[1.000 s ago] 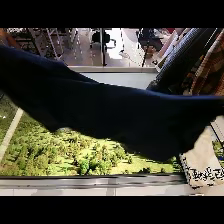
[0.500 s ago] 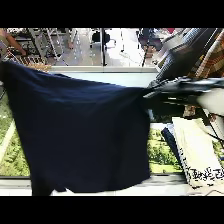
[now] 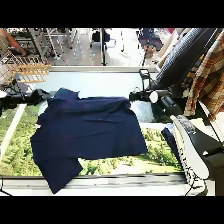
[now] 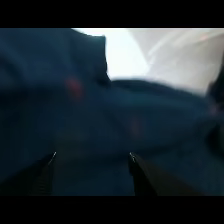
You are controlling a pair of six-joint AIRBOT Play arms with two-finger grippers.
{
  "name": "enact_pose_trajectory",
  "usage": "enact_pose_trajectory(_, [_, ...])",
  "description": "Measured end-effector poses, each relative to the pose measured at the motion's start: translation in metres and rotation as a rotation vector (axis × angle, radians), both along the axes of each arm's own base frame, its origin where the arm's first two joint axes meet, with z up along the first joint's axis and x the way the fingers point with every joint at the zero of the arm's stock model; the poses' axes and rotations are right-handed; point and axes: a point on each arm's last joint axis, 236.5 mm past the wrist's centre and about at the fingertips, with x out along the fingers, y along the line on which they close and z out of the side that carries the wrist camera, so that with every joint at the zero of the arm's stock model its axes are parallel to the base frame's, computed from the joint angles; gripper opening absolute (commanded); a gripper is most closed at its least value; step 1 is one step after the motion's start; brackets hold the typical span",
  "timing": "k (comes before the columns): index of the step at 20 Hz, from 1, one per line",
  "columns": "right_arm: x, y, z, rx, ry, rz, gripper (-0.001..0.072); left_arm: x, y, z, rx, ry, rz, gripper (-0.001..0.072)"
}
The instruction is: Fold the clothes and pants, and hang the long-sleeved shirts on hangers.
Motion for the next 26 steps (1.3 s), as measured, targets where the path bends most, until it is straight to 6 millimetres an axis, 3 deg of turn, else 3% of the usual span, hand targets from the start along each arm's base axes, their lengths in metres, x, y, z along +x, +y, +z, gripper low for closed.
enact_pose_trajectory(3, [-0.038, -0.041, -0.041, 0.033, 0.258, -0.035, 0.0516, -0.061, 0.037, -0.056, 0.113, 0.321, -0.016, 0.0456])
enact_pose_trajectory(6, [-0.114, -0.066, -0.078, 0.12, 0.558, 0.008, 0.0528, -0.138, 0.055, -0.086, 0.146, 0.573, -0.003, 0.0476])
enact_pose_trajectory(8, [-0.161, -0.072, -0.091, 0.219, 0.692, 0.036, 0.0528, -0.188, 0.043, -0.096, 0.122, 0.668, 0.004, 0.0611])
enact_pose_trajectory(11, [-0.208, -0.074, -0.101, 0.357, 0.796, 0.077, 0.0528, -0.254, 0.02, -0.105, 0.108, 0.734, 0.023, 0.0625])
enact_pose_trajectory(13, [-0.225, -0.072, -0.104, 0.413, 0.82, 0.109, 0.0528, -0.287, 0.009, -0.109, 0.114, 0.749, 0.036, 0.0625])
enact_pose_trajectory(15, [-0.234, -0.07, -0.108, 0.444, 0.834, 0.14, 0.0527, -0.31, 0.001, -0.112, 0.125, 0.758, 0.043, 0.0624])
enact_pose_trajectory(19, [-0.243, -0.068, -0.123, 0.477, 0.871, 0.174, 0.0525, -0.336, -0.002, -0.124, 0.154, 0.78, 0.076, 0.0624])
enact_pose_trajectory(25, [-0.251, -0.052, -0.141, 0.513, 0.921, 0.237, 0.0499, -0.328, 0.007, -0.138, 0.184, 0.722, 0.158, 0.0618])
enact_pose_trajectory(26, [-0.253, -0.047, -0.144, 0.506, 0.931, 0.253, 0.0436, -0.326, 0.009, -0.141, 0.188, 0.712, 0.173, 0.0544])
